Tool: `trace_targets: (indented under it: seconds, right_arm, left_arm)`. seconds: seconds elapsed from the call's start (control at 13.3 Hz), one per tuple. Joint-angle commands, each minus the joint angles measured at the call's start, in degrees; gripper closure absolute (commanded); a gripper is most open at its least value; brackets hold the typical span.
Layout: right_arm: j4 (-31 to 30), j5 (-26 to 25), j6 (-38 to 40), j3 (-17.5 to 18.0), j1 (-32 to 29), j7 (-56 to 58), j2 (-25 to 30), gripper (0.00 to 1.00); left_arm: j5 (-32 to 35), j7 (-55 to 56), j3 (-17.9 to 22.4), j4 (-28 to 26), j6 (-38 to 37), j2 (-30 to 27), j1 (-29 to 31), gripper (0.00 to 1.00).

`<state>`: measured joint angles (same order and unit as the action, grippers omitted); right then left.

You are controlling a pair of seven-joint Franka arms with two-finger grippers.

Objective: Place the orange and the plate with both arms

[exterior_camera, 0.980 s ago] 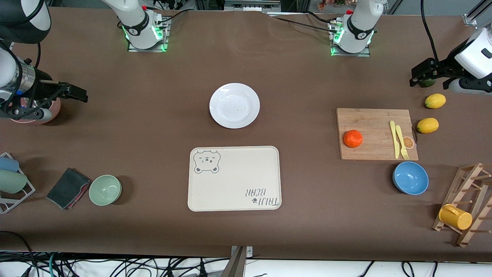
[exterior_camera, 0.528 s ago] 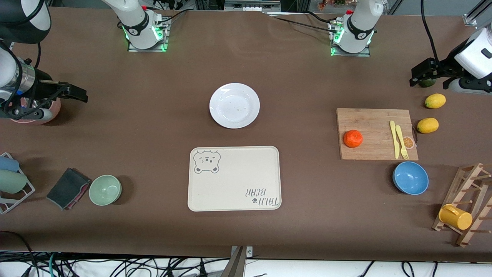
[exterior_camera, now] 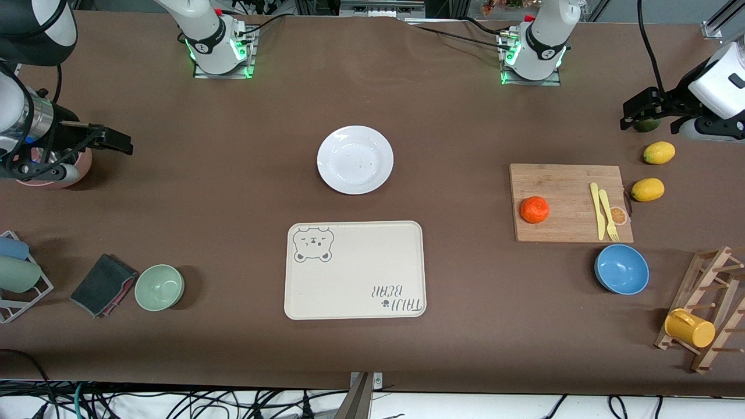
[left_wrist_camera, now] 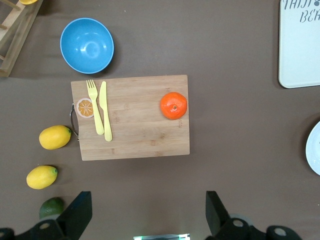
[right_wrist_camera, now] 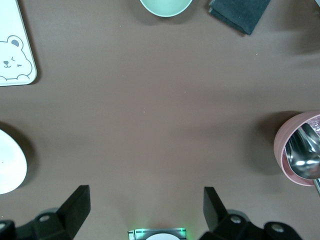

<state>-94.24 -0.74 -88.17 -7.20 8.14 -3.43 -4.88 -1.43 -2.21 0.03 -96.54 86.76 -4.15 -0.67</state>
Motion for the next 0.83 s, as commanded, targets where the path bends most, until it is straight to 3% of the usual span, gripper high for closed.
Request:
trace_targets:
  seconds: [0.0,0.75]
  right_arm:
    - [0.28,0.65,0.54,0.43,-0.41,-0.61,0.31,0.00]
    - [0.28,0.65,0.54,0.43,-0.41,-0.61,0.31,0.00]
  left_arm:
    - [-0.24,0.19,-0.03,-0.58,-0.19,-0.68,0.23,0.00]
    - [-0.15,-0.34,0.41,-0.58,0.16,-1.03,0.31,0.00]
